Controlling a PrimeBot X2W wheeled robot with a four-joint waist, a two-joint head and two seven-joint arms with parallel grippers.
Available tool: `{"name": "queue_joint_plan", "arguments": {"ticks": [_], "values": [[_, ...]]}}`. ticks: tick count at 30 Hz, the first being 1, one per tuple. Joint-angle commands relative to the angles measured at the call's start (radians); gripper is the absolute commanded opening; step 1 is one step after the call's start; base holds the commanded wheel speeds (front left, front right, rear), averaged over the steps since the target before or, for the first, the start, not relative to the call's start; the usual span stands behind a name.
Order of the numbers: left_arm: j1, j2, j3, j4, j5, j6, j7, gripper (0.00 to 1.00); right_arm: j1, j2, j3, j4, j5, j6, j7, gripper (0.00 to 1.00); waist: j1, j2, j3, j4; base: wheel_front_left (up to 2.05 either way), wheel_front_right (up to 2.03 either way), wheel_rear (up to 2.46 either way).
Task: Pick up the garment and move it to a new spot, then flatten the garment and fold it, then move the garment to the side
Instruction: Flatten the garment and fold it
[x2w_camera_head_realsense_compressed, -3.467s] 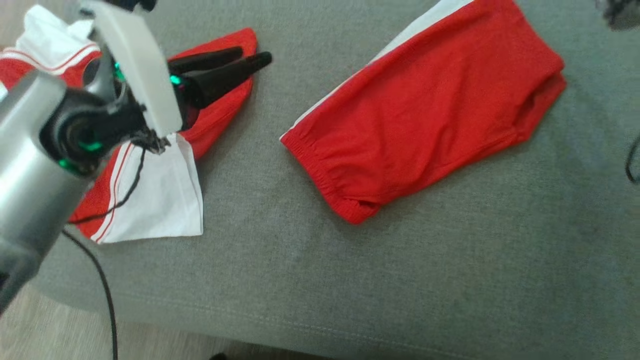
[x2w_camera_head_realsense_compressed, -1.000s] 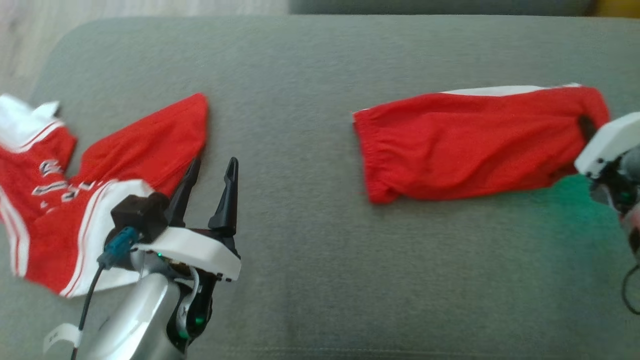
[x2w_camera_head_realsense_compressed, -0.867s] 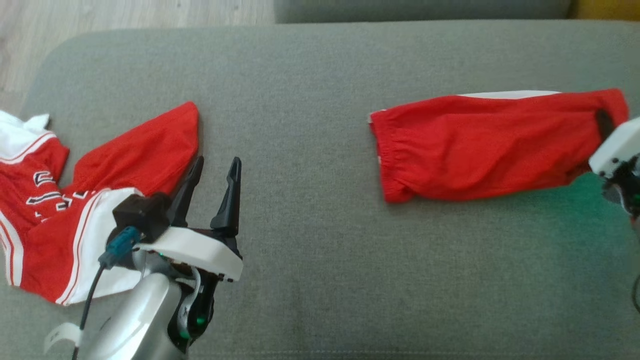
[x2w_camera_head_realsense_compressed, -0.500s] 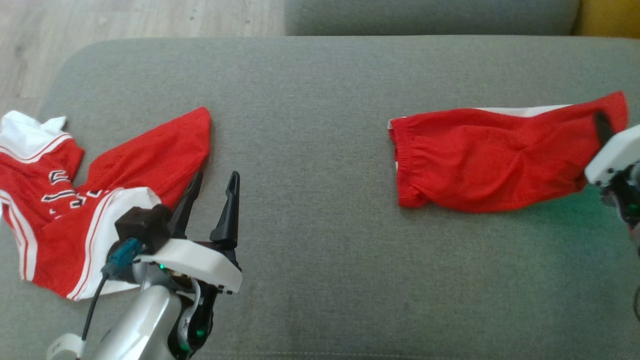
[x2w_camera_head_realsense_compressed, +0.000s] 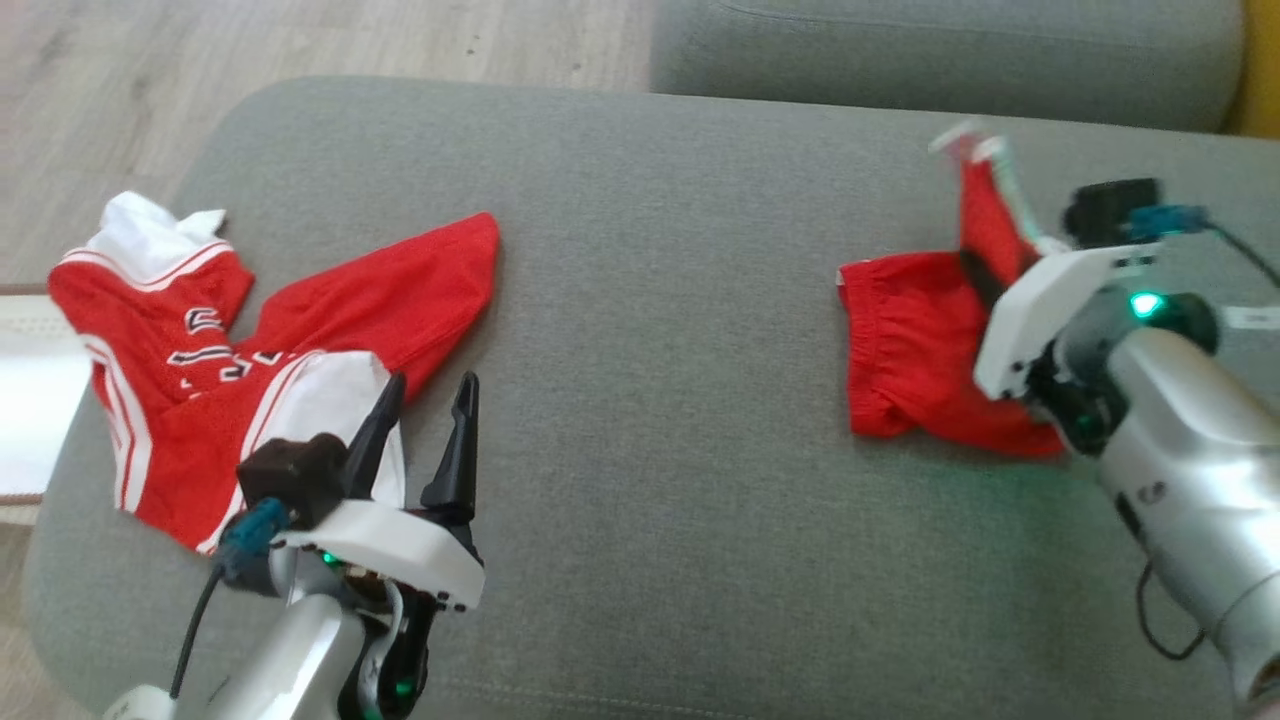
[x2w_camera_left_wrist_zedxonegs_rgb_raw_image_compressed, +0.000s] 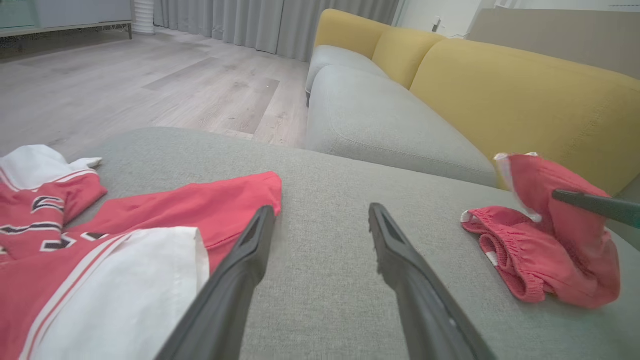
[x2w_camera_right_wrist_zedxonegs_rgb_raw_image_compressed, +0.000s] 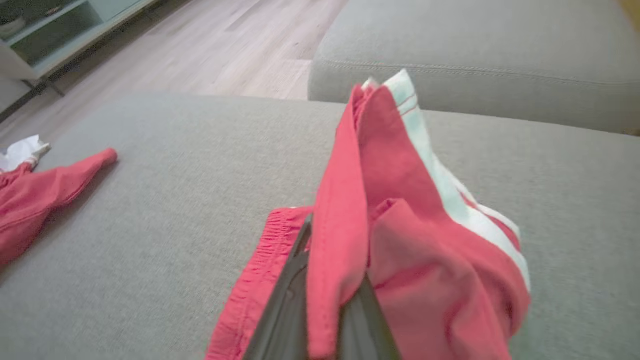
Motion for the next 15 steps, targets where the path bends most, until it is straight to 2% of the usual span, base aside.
{"name": "queue_joint_plan", "arguments": {"ticks": [1,11,12,13,14,15], "values": [[-0.037,0.014,0.034,-0.025,-0.009,0.003,-0.007,1.00,-0.003,0.008,0.014,-0.028,-0.010,-0.001,0.006,0.00,0.0000,-0.0001,-0.001,0.008,0.00,0.00,0.00],[-0.043,0.005,0.035,-0.013,-0.011,0.001,-0.013,1.00,0.035,0.063,0.079,-0.036,-0.030,-0.001,0.069,0.00,0.0000,-0.0001,0.003,0.013,0.00,0.00,0.00],[-0.043,0.006,0.035,-0.012,-0.009,0.001,-0.014,1.00,0.038,0.067,0.083,-0.035,-0.033,-0.001,0.067,0.06,0.0000,-0.0001,0.003,0.010,0.00,0.00,0.00],[-0.044,0.006,0.035,-0.012,-0.007,0.000,-0.015,1.00,0.039,0.072,0.087,-0.034,-0.037,-0.001,0.061,0.34,0.0000,-0.0001,0.002,0.006,0.00,0.00,0.00],[-0.044,0.006,0.035,-0.011,-0.004,-0.001,-0.016,1.00,0.042,0.079,0.090,-0.034,-0.040,-0.001,0.053,0.76,0.0000,-0.0001,0.001,0.002,0.00,0.00,0.00],[-0.045,0.007,0.035,-0.011,-0.001,-0.001,-0.017,1.00,0.045,0.086,0.091,-0.033,-0.041,-0.001,0.049,1.00,0.0000,-0.0001,-0.001,-0.003,0.00,0.00,0.00]]}}
